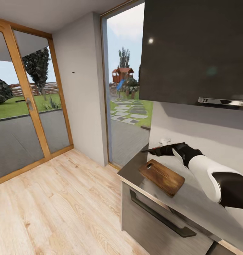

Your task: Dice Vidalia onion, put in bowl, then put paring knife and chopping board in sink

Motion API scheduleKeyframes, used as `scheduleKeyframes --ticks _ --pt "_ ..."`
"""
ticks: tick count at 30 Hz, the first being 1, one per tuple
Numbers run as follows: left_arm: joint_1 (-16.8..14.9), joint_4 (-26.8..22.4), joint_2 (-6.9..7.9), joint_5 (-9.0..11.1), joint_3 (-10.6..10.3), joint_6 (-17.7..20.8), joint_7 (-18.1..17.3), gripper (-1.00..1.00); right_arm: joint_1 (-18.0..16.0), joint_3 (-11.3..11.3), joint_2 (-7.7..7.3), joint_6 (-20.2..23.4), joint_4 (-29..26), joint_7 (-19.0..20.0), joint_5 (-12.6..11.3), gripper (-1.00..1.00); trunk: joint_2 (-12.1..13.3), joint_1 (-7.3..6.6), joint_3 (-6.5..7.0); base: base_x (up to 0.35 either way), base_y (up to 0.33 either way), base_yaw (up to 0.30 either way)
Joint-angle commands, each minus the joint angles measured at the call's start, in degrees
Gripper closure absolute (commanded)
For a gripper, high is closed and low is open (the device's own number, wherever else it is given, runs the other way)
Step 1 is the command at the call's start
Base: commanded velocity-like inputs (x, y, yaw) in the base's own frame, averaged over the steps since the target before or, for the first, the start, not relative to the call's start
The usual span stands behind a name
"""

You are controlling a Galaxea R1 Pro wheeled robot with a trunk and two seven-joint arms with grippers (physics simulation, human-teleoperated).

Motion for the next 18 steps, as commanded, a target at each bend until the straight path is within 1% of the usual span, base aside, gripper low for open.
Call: scheduleKeyframes --ticks 1,2,3,5,8,10,13,15,16,17,18 --pt "0.0 0.0 0.0 0.3 0.0 -0.2 0.0 -1.0 0.0 0.2 -1.04 0.2 -0.1 1.4 0.2 -1.0 0.0 0.02 -0.02 0.0 0.0 0.004" --pt "0.0 0.0 0.0 0.3 0.0 -0.2 0.0 -1.0 0.0 0.2 -1.99 0.2 -0.1 2.1 0.2 -1.0 0.0 0.02 -0.02 0.0 0.0 0.003" --pt "0.0 0.0 0.0 0.3 0.0 -0.2 0.0 -1.0 0.0 0.2 -3.28 0.2 -0.2 2.8 0.2 -1.0 0.0 0.02 -0.02 0.0 0.0 0.001" --pt "0.0 0.0 0.0 0.3 0.0 -0.2 0.0 -1.0 0.0 0.3 -4.81 0.1 -0.2 3.5 0.2 -1.0 0.0 0.02 -0.02 0.0 0.0 0.0" --pt "0.0 0.0 0.0 0.3 0.0 -0.2 0.0 -1.0 0.0 0.3 -5.94 0.1 -0.2 5.2 0.3 -1.0 0.0 0.02 -0.02 0.0 0.0 0.0" --pt "0.0 0.0 0.0 0.3 0.0 -0.2 0.0 -1.0 0.0 0.3 -6.41 0.1 -0.2 8.2 0.4 -1.0 0.0 0.02 -0.02 0.0 0.0 0.0" --pt "0.0 0.0 0.0 0.3 0.0 -0.2 0.0 -1.0 0.0 0.3 -6.54 0.1 -0.2 9.2 0.9 -1.0 0.0 0.02 -0.02 0.0 0.0 0.0" --pt "0.0 0.0 0.0 0.3 0.0 -0.2 0.0 -1.0 0.0 0.3 -6.59 0.1 -0.2 9.8 2.3 -1.0 0.0 0.02 -0.02 0.0 0.0 0.0" --pt "0.0 0.0 0.0 0.3 0.0 -0.2 0.0 -1.0 0.0 0.5 -6.54 0.1 -0.2 9.9 3.5 -1.0 0.0 0.02 -0.02 0.0 0.0 0.0" --pt "0.0 0.0 0.0 0.3 0.0 -0.2 0.0 -1.0 0.0 0.5 -6.5 0.1 -0.2 9.9 4.2 -1.0 0.0 0.02 -0.02 0.0 0.0 0.0" --pt "0.0 0.0 0.0 0.3 0.0 -0.2 0.0 -1.0 0.0 0.6 -6.43 0.1 -0.1 10.0 5.6 -1.0 0.0 0.02 -0.02 0.0 0.0 0.0"
